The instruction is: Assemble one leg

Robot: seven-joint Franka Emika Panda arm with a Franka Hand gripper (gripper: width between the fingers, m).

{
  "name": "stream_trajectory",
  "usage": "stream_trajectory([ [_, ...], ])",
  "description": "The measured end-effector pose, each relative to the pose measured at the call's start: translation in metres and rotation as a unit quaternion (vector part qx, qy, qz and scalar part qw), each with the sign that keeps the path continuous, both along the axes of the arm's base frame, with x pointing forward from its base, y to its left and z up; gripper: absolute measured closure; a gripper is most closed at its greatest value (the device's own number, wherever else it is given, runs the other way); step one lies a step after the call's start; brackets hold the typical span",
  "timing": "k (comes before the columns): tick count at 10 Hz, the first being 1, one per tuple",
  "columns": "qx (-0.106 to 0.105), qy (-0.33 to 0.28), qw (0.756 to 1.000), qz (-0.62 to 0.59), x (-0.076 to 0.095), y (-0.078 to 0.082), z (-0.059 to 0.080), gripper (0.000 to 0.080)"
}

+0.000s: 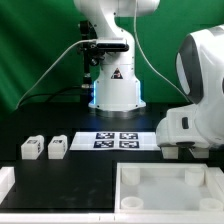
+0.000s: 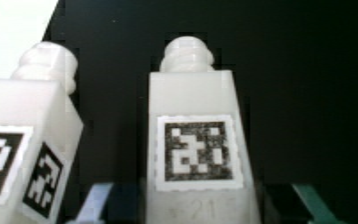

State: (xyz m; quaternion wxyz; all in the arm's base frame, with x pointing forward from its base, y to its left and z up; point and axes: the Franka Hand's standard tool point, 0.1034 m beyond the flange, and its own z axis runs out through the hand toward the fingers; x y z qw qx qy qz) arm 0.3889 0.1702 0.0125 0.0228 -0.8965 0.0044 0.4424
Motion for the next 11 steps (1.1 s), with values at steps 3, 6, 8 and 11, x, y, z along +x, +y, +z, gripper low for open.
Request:
stream_trajectory([
  [3, 0.013, 0.004, 1.000, 0.017, 0.005, -0.006, 0.007, 0.0509],
  [6, 0.043, -0.047, 0.997, 0.040, 0.073, -0.027, 0.076, 0.0509],
  [8, 0.043, -0.145, 0.988, 0.027, 0.105, -0.033, 0.105, 0.0509],
  [11, 0.039, -0.286, 0.957, 0.017, 0.116, -0.034, 0.113, 0.0508],
])
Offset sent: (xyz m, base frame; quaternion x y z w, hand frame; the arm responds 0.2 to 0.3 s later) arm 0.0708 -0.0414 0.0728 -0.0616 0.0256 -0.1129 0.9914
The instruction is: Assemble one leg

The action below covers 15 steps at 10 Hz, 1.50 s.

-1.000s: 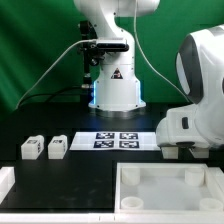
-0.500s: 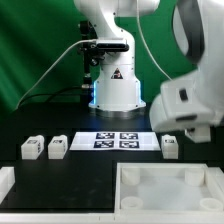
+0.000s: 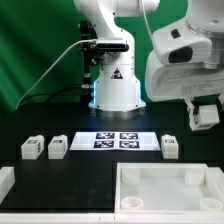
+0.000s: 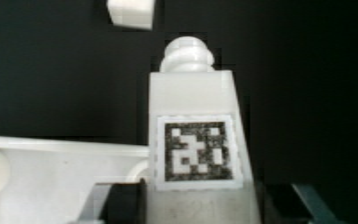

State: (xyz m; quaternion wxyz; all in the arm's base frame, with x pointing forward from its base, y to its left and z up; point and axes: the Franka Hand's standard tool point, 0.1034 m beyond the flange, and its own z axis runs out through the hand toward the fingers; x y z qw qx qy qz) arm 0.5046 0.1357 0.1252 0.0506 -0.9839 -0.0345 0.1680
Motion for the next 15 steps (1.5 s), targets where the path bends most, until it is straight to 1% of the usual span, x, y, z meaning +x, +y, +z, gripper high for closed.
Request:
stream_trajectory([
  [1, 0.004, -0.066, 0.998, -0.007, 0.009, 0.000, 0.002, 0.0508],
  [2, 0.005, -0.117, 0.993, -0.012, 0.012, -0.003, 0.004, 0.0508],
  [3, 0.017, -0.151, 0.988, 0.013, 0.028, -0.017, 0.016, 0.0508],
  [4, 0.026, -0.204, 0.979, 0.007, 0.065, -0.034, 0.038, 0.0508],
  [5, 0.026, -0.270, 0.963, -0.002, 0.090, -0.036, 0.055, 0.0508],
  [6, 0.027, -0.315, 0.949, -0.004, 0.092, -0.029, 0.062, 0.0508],
  [7, 0.025, -0.363, 0.932, -0.004, 0.092, -0.032, 0.061, 0.0508],
  [9, 0.020, -0.458, 0.889, -0.016, 0.092, -0.038, 0.060, 0.0508],
  [10, 0.020, -0.460, 0.887, -0.016, 0.090, -0.037, 0.055, 0.0508],
  [11, 0.015, -0.486, 0.874, -0.008, 0.089, -0.037, 0.042, 0.0508],
  [12, 0.009, -0.481, 0.877, -0.005, 0.103, -0.043, 0.017, 0.0508],
  [13, 0.009, -0.484, 0.875, -0.008, 0.119, -0.044, 0.010, 0.0508],
  [14, 0.011, -0.479, 0.878, -0.009, 0.122, -0.042, -0.003, 0.0508],
  [15, 0.013, -0.469, 0.883, -0.013, 0.118, -0.035, -0.014, 0.0508],
])
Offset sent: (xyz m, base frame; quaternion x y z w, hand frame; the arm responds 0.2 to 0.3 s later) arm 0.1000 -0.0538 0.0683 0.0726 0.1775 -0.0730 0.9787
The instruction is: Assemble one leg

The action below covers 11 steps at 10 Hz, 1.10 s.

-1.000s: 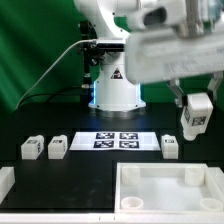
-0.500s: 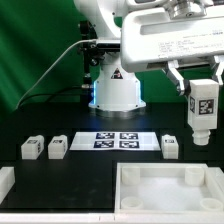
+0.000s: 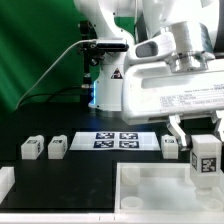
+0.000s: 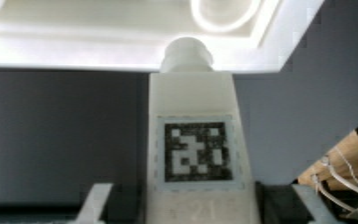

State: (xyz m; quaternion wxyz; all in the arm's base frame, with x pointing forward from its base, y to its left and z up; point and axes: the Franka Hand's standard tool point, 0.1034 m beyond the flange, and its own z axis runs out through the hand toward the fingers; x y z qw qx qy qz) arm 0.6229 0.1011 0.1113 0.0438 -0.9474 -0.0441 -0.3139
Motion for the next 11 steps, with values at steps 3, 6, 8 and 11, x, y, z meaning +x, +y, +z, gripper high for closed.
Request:
stream_trajectory([
  [3, 0.004, 0.036, 0.999, 0.004, -0.006, 0.010, -0.012, 0.0508],
  [6, 0.004, 0.045, 0.999, 0.007, -0.011, 0.013, -0.020, 0.0508],
  [8, 0.004, 0.045, 0.999, 0.008, -0.013, 0.015, -0.026, 0.0508],
  [11, 0.002, 0.017, 1.000, 0.001, -0.010, 0.015, -0.030, 0.0508],
])
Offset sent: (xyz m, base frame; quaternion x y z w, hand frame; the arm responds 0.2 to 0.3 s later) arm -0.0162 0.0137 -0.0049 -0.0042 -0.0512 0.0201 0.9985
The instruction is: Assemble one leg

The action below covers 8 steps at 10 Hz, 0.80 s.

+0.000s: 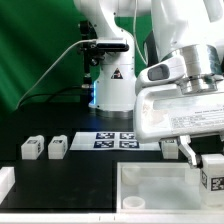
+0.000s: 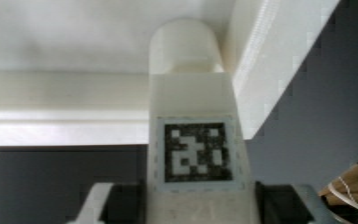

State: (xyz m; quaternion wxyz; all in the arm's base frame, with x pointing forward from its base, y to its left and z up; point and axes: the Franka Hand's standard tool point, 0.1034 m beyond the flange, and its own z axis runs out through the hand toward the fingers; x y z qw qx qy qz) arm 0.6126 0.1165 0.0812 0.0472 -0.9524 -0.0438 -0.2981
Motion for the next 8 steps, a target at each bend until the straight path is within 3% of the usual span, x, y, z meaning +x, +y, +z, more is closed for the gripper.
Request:
stream_trajectory([
  [1, 0.001, 0.001, 1.000, -0.007, -0.0003, -0.0003, 0.0001, 0.0508],
  [2, 0.000, 0.005, 1.000, -0.006, -0.0007, -0.0006, -0.0011, 0.0415],
  [4, 0.000, 0.009, 1.000, -0.006, -0.0018, -0.0007, -0.0027, 0.0415],
  [5, 0.000, 0.009, 1.000, -0.006, -0.0019, -0.0007, -0.0029, 0.0230],
  [6, 0.000, 0.009, 1.000, -0.006, -0.0019, -0.0008, -0.0030, 0.0160],
  [8, 0.000, 0.009, 1.000, -0.006, -0.0020, -0.0008, -0.0031, 0.0152],
])
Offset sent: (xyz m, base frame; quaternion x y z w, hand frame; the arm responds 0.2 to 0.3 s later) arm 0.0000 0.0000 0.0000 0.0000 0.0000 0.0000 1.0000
